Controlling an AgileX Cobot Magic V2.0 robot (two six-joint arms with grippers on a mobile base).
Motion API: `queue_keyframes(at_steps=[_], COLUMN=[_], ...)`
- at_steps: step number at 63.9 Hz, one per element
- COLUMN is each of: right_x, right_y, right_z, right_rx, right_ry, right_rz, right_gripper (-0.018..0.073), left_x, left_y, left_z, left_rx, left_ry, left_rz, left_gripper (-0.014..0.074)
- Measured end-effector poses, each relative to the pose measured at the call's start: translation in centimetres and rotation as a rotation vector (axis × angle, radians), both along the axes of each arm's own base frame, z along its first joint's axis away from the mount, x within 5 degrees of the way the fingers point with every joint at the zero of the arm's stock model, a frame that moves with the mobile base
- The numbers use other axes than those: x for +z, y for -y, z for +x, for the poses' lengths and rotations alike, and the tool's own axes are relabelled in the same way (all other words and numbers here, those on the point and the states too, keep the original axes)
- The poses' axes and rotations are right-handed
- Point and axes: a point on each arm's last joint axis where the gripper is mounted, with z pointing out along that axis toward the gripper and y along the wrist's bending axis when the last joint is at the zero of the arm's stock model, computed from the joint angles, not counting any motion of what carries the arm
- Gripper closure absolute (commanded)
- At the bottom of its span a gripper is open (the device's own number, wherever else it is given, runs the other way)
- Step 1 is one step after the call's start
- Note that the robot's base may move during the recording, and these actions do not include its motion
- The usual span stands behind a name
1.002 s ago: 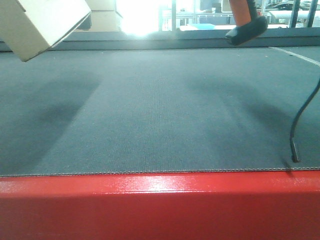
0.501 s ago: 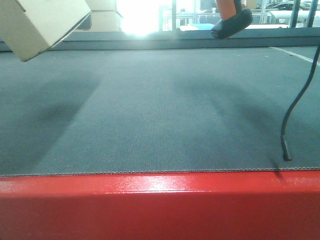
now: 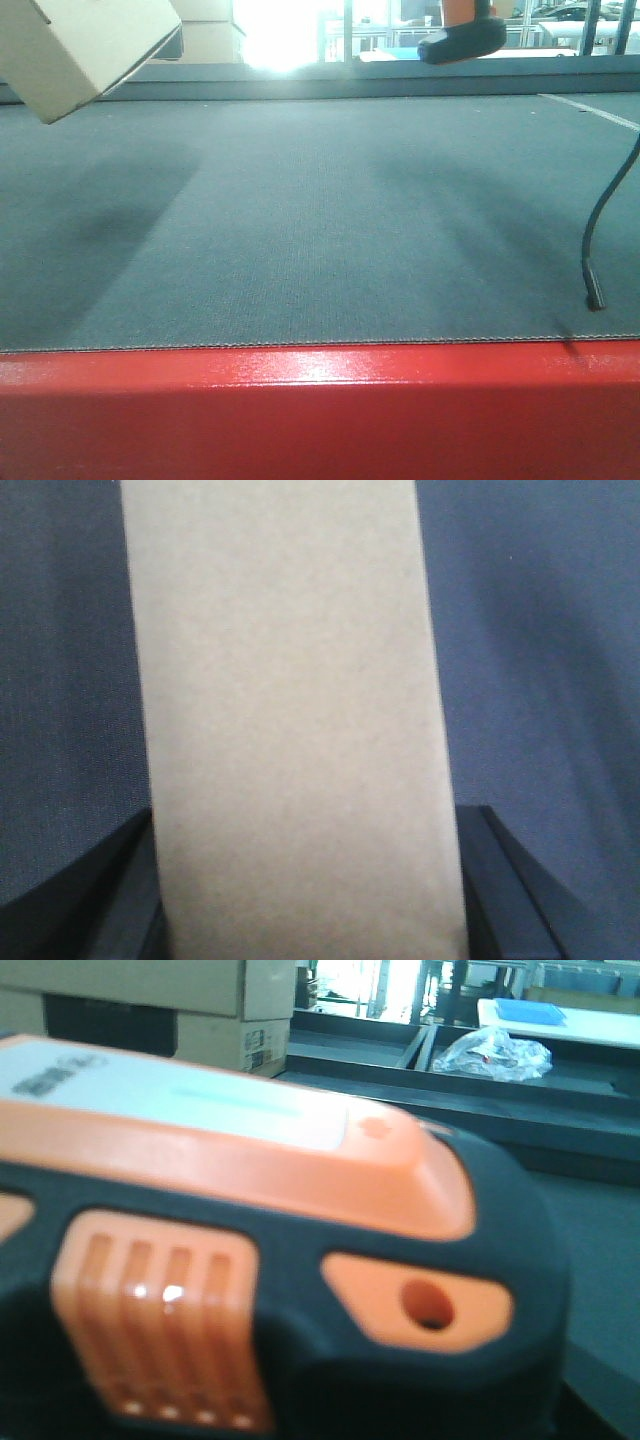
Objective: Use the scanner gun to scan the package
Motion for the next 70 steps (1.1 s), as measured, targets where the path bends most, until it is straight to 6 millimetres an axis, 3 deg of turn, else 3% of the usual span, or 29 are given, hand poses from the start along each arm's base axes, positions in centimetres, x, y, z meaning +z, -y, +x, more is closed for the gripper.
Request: queue_keyframes(at_steps=[7,23,42,70], right_x=[-0.8,-5.2,-8.1,-11.9], right_y=[1.1,3.3,3.7,3.8], right_z=[-0.4,-1.4,-3.2,-1.7], right_rx=[-0.043,-0.169,-0.142,-0.137], right_ry=[-0.028,-0.106,0.073,0.108], right_rz=[0.040,0.153,0.158,0.117], right_gripper=[0.0717,0.0717,0.0717,0.0717], left_x=[0.0,0.0,0.0,0.0], left_y=[0.0,0.0,0.0,0.0], left_z=[0.0,0.0,0.0,0.0], left_rx=[0.000,0.000,0.000,0.000], left_ry=[0.000,0.000,0.000,0.000], left_rz=[0.000,0.000,0.000,0.000], left_gripper=[0.0707,0.0707,0.0707,0.0707])
